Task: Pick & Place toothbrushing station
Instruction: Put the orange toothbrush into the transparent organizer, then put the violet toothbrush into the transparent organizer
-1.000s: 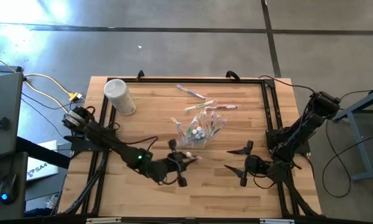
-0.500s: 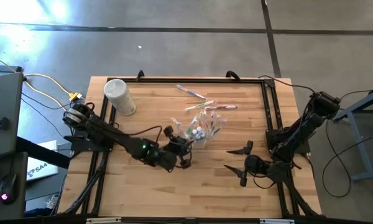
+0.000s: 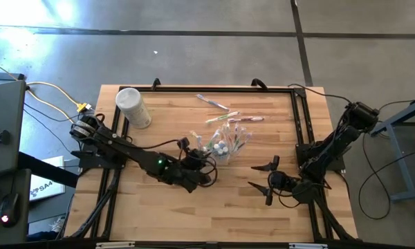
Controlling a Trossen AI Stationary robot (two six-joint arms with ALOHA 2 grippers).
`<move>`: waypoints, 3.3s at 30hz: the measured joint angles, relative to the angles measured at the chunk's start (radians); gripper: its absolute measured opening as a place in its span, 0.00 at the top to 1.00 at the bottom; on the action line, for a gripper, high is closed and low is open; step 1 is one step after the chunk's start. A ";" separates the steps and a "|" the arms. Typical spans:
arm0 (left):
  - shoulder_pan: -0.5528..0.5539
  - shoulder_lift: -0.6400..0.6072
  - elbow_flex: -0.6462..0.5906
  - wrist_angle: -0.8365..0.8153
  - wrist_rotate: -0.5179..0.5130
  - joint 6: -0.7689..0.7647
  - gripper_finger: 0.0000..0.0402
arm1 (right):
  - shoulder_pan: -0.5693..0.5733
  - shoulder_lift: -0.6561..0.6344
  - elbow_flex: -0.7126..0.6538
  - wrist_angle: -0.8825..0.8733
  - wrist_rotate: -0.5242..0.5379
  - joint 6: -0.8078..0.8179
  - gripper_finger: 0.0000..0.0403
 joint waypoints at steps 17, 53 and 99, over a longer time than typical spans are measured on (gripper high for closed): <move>0.024 0.031 0.024 -0.168 -0.016 -0.133 0.97 | -0.019 0.000 0.000 0.001 -0.047 0.008 0.35; 0.119 0.156 0.005 -0.131 0.305 -0.132 0.73 | -0.019 0.000 -0.001 -0.015 -0.053 0.008 0.35; 0.119 0.154 0.448 -0.651 0.206 -0.123 0.38 | -0.175 0.000 0.000 -0.695 -0.077 0.450 0.41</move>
